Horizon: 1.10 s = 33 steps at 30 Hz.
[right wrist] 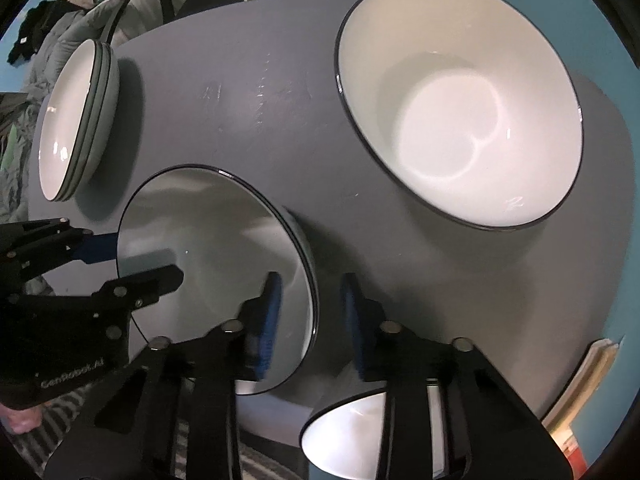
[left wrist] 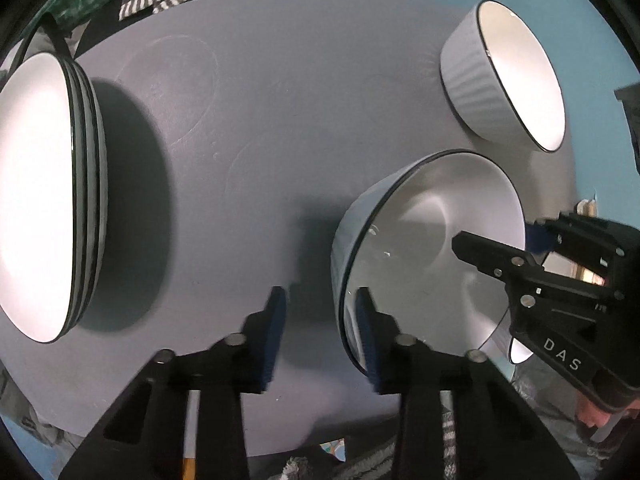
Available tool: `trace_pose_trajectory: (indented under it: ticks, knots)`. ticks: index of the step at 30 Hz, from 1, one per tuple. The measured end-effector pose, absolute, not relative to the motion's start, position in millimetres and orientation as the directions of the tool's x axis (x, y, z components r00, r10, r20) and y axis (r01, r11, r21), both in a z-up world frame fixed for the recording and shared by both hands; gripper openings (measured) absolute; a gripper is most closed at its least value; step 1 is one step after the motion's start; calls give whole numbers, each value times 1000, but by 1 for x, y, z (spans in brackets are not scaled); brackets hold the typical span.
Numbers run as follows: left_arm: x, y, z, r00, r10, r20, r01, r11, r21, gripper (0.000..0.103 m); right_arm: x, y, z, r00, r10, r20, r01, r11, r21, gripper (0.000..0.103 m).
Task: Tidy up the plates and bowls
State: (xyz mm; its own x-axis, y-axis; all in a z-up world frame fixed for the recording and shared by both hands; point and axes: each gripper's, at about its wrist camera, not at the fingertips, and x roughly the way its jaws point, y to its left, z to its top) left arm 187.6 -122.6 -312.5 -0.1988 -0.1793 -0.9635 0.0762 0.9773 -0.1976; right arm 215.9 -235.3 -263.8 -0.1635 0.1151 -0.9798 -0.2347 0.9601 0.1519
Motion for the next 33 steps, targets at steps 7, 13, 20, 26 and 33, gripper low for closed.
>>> trace_pose_trajectory:
  ticks: [7, 13, 20, 26, 33]
  knots:
    - [189, -125, -313, -201, -196, -960, 80, 973, -216, 20, 212, -232, -268, -178, 130, -975, -237, 956, 171, 10]
    - [190, -133, -311, -196, -208, -958, 79, 971, -227, 15, 214, -228, -269, -173, 112, -978, -234, 960, 152, 7]
    - [185, -135, -307, -170, -192, -967, 100, 972, -211, 13, 225, -221, -267, -155, 107, -982, -221, 965, 140, 6]
    - [182, -158, -292, -140, -165, -976, 143, 972, -184, 12, 227, -226, -259, -154, 119, -981, -198, 969, 149, 6]
    - [190, -171, -259, -110, -183, -977, 175, 964, -200, 12, 235, -243, -222, -132, 126, -983, -183, 972, 150, 6]
